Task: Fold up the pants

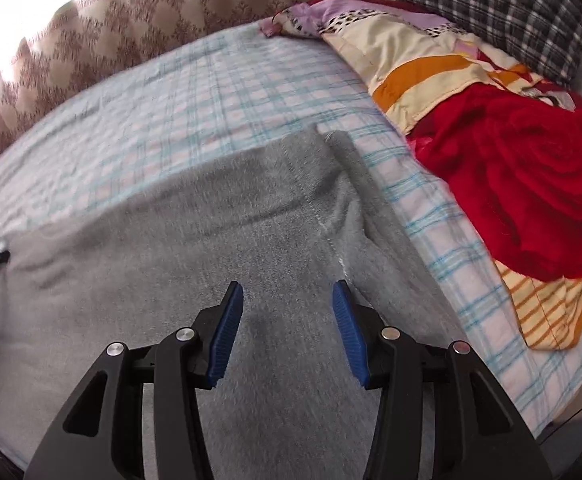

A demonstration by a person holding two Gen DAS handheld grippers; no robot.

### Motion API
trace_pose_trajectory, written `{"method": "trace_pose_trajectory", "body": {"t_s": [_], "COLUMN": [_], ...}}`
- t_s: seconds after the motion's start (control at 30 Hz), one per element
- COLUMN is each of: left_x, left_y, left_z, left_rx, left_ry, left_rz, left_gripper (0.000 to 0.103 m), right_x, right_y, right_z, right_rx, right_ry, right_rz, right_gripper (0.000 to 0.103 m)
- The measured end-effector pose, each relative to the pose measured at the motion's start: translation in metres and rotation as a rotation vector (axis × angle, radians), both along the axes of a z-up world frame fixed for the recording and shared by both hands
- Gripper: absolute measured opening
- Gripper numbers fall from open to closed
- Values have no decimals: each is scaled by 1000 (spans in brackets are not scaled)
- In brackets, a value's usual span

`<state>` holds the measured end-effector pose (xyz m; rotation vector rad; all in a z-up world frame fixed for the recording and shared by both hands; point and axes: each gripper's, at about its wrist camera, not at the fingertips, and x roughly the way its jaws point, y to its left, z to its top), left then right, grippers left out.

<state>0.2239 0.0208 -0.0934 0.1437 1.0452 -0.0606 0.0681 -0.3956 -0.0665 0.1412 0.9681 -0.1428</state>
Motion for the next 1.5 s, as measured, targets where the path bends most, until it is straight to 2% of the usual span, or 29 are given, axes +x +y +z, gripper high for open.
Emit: {"method": "trace_pose_trajectory", "body": {"t_s": [0.1,0.3,0.5,0.73,0.8,0.93,1.2,1.33,1.4,1.5], "left_x": [-11,-33,-61,-85,-89,-89,-85,-80,-78,-75], "left_y": [-14,-64,-121,-169,-177,-187,-204,-211,-216,-225], "left_z": [12,35,50,40,33,23,25,25,26,28], "left_rx": [-11,-34,-70,-71,-73,-81,-86,-113,-122,-132], "left_ry": [-7,-34,-38,-6,19,56,67,93,102,111], "left_rz": [-37,-160,-299,-416,-428,-433,-466,-470,-474,-486], "left_gripper": [60,62,62,63,63,63,63,63,63,63], "right_x": [-17,-51,-81,-104,-108,-110,-95,-87,-85,-86], "right_y": [-20,-54,-65,-85,-95,-110,-97,-94,-93,-89], "right_z": [13,26,30,31,23,-4,-10,-8,-6,2], "right_rx": [56,164,179,172,223,429,368,342,337,334], "right_ry": [-46,-81,-103,-126,-117,-115,-116,-109,-109,-124], "right_rz": [-63,-156,-186,-270,-292,-327,-269,-243,-227,-207], "right_gripper": [47,47,47,47,48,49,47,40,33,29]}}
